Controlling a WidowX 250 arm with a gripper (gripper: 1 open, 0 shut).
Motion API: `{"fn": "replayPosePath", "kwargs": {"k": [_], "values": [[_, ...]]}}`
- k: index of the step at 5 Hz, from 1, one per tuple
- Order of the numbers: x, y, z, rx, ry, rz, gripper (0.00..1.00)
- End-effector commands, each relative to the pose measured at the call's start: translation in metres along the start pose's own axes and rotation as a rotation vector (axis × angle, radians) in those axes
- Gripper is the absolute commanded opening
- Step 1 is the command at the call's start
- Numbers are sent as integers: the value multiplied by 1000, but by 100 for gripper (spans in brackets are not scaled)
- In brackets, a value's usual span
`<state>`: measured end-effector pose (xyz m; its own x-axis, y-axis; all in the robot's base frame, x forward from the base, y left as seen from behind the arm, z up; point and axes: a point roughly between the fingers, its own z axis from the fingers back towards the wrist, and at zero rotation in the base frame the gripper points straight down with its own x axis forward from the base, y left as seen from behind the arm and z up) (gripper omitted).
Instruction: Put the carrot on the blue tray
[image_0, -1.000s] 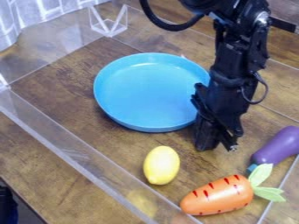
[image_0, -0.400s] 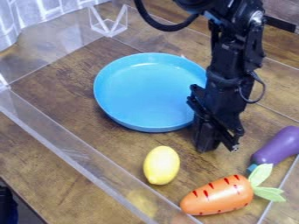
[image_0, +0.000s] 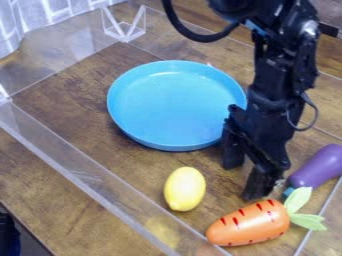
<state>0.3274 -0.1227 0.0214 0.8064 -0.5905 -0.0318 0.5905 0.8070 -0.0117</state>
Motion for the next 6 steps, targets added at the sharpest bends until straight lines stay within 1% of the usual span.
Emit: {"fn": "replayPosePath", "kwargs": {"k": [1, 2, 3, 5, 6], "values": [[11, -17, 9, 6, -36, -81, 100], [18, -31, 5, -2, -40, -147, 100], [22, -34, 2, -11, -35, -207, 100], [26, -40, -2, -34, -4, -328, 100], [28, -46, -4, -46, 9, -368, 100]]}}
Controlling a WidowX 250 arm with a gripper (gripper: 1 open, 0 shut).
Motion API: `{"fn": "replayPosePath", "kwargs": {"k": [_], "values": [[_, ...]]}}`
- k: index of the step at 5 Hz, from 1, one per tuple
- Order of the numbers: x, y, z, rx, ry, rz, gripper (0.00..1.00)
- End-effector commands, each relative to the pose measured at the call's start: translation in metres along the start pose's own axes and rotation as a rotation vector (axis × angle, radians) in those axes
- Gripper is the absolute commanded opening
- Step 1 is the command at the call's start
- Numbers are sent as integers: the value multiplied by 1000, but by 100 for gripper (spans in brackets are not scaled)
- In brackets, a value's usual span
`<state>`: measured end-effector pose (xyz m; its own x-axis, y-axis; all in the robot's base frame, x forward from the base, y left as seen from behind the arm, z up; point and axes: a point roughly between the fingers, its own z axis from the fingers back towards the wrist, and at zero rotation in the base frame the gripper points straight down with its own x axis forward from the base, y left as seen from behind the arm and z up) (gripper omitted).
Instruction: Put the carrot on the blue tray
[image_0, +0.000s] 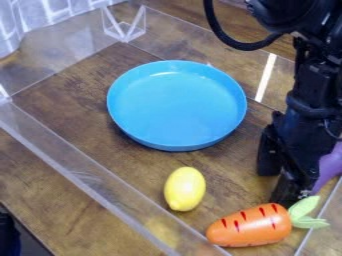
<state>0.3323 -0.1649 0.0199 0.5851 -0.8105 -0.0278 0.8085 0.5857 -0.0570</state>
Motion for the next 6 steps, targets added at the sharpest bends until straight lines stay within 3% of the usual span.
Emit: {"fn": "replayPosePath", "kwargs": {"k": [1, 2, 4, 6], "values": [[7, -18, -4, -24, 12, -92, 100], [12, -24, -6, -38, 18, -84, 100], [8, -26, -8, -59, 32, -68, 100], [6, -18, -10, -75, 58, -173, 100]]}}
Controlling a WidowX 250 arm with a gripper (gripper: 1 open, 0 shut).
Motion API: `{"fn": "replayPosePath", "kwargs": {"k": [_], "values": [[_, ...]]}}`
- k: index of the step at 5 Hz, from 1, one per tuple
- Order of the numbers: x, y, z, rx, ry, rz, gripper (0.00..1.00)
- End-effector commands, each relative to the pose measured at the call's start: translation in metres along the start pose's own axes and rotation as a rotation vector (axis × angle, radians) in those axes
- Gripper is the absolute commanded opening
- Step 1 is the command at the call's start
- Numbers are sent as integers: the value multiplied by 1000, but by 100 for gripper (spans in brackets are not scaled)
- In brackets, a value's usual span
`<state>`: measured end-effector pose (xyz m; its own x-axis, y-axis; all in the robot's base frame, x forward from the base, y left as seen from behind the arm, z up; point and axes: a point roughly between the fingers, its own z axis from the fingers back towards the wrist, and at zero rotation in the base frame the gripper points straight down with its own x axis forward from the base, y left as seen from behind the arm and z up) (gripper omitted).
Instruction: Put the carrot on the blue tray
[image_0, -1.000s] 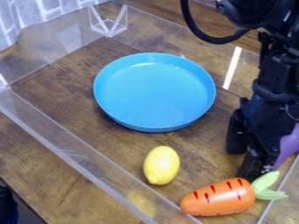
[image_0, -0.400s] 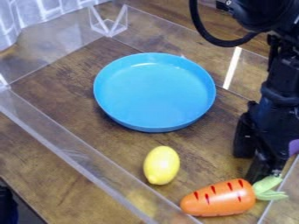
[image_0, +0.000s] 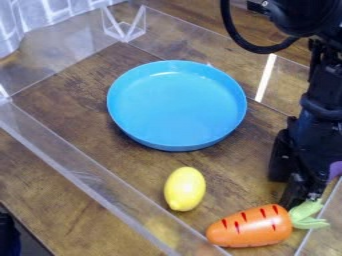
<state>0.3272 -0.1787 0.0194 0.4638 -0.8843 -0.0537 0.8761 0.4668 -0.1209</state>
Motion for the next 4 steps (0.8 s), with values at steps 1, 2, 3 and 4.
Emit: {"fn": "replayPosePath", "kwargs": {"k": [1, 2, 3, 4], "values": [[-6, -10, -11, -26, 28, -54, 100], [-11, -14, -12, -35, 38, -73, 100], [-23, -7, -12, -51, 38, -32, 100], [-35, 1, -12, -67, 38, 9, 100]]}}
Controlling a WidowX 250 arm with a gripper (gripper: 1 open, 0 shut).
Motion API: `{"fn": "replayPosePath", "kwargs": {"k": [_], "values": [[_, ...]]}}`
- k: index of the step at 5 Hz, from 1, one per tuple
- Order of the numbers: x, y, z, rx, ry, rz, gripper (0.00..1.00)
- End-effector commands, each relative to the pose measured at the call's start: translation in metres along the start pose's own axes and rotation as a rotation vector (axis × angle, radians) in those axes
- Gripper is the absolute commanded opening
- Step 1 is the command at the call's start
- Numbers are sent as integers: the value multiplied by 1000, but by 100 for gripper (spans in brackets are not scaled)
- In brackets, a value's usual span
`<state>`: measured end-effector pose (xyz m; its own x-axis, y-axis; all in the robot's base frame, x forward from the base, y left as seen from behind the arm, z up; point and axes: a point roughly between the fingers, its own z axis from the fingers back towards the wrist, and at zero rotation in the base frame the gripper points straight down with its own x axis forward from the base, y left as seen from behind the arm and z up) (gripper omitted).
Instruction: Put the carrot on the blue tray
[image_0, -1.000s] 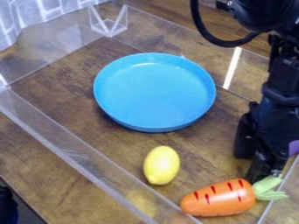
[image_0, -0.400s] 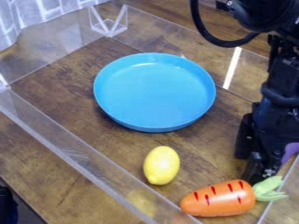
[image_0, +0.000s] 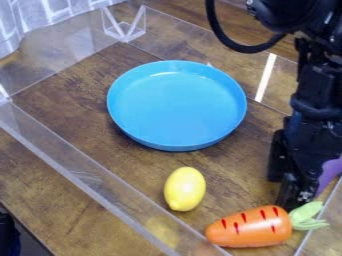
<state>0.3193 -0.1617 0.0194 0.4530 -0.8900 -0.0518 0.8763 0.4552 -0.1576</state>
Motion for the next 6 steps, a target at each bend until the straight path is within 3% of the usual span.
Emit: {"fn": "replayPosePath", "kwargs": {"k": [1, 2, 4, 6], "values": [[-28, 7, -11, -48, 33, 66, 100], [-29, 1, -12, -66, 30, 89, 100], [-20, 2, -8, -89, 56, -29, 100], [-21, 17, -7, -110, 81, -132, 100]]}}
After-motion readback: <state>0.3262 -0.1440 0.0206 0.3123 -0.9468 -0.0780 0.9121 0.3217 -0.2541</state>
